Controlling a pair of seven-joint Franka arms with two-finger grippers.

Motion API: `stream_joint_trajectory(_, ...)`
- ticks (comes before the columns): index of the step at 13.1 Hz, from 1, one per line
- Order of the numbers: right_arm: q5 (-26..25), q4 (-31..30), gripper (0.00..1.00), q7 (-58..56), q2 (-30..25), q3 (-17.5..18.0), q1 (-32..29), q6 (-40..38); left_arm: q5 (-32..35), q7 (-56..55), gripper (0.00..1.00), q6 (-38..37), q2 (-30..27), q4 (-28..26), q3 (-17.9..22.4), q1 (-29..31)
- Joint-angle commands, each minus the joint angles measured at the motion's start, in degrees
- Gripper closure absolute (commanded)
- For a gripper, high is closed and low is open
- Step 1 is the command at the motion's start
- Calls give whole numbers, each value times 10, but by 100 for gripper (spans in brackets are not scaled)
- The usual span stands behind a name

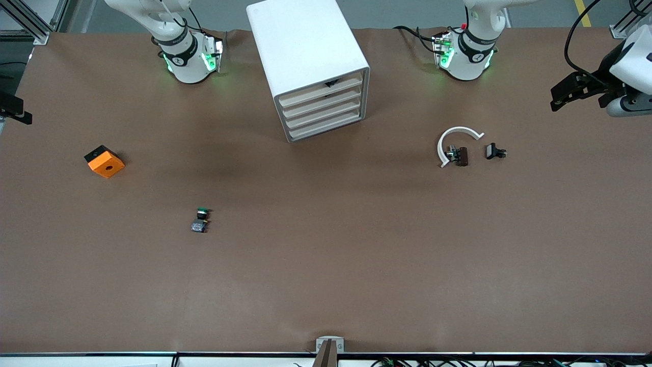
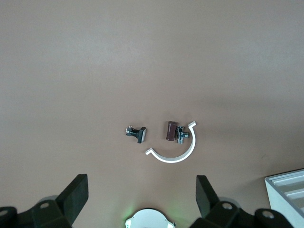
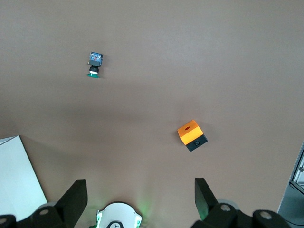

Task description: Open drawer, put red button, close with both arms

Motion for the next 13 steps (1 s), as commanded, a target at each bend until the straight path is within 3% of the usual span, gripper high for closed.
stream_joint_trajectory(1, 12, -109, 0, 34, -82, -8, 14, 50, 6, 11, 0, -5, -12, -12, 0, 6)
stream_joint_trajectory(3, 12, -179, 0, 41, -129, -8, 13, 95, 6, 11, 0, -5, -12, -14, 0, 7)
stream_joint_trajectory(6, 11, -227, 0, 39, -165, -8, 14, 122, 6, 11, 0, -4, -12, -16, 0, 8)
stream_joint_trajectory(13, 7, -256, 0, 34, -187, -6, 15, 153, 4, 10, 0, 0, -5, -16, -1, 7)
